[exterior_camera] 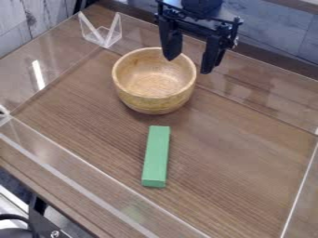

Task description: Put green stick into wooden bowl

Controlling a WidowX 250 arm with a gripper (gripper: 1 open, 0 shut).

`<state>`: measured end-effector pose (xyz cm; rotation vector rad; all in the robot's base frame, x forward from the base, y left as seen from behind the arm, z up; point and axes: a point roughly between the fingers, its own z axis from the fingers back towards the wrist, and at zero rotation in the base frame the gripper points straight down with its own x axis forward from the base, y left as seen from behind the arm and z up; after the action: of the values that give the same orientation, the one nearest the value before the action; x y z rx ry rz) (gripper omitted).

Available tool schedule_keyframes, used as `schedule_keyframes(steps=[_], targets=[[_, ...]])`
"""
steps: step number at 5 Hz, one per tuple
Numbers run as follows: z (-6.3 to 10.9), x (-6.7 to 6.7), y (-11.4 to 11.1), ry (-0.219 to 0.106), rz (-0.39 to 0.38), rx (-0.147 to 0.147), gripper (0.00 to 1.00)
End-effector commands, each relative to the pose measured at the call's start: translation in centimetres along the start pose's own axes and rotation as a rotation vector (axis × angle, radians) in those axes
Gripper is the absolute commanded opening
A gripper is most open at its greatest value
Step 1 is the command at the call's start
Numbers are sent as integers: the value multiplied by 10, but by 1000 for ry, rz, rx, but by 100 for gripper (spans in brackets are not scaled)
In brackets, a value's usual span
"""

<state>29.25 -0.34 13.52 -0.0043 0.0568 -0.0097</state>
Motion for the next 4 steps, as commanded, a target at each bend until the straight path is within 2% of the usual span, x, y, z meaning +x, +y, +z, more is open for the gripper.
schedule_keyframes(steps=[1,2,3,4], targets=[[-20,-11,8,1,77,-3,100],[-45,-33,18,-2,189,-11,100],[-43,-45,16,-46,271,-26,100],[-42,-44,12,-56,335,-29,100]])
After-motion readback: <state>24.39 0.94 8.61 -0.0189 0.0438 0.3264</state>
